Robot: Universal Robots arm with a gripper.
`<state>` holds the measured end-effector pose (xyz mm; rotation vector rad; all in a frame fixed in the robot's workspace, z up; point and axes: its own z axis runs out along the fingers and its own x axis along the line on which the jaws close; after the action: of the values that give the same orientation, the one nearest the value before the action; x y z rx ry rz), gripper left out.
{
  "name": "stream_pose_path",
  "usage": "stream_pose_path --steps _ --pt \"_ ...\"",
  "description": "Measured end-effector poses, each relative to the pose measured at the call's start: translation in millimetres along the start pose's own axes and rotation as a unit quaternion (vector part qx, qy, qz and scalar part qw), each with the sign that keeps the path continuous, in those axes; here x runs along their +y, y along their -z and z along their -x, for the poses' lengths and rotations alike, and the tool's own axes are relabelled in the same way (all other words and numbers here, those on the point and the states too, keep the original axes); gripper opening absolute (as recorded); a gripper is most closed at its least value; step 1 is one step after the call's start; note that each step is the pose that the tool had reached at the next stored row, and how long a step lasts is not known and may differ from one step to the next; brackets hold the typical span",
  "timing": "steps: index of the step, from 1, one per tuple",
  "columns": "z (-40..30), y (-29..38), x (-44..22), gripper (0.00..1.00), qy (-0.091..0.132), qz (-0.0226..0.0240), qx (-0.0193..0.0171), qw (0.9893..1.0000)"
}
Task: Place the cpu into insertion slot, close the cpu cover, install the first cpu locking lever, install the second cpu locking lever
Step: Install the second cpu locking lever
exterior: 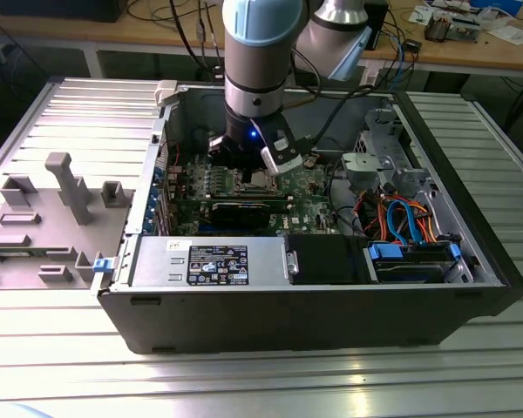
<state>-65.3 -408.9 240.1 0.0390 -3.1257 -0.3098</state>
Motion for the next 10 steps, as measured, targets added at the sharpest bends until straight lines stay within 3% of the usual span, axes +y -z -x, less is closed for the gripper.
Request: stream_pose_path --steps 3,10 --pt "-0.7 1.0 -7.7 0.11 0.000 0.0080 -0.0002 1.0000" --pt "-6.8 -7.6 -11.8 0.11 0.000 0.0108 0.0011 0.9999"
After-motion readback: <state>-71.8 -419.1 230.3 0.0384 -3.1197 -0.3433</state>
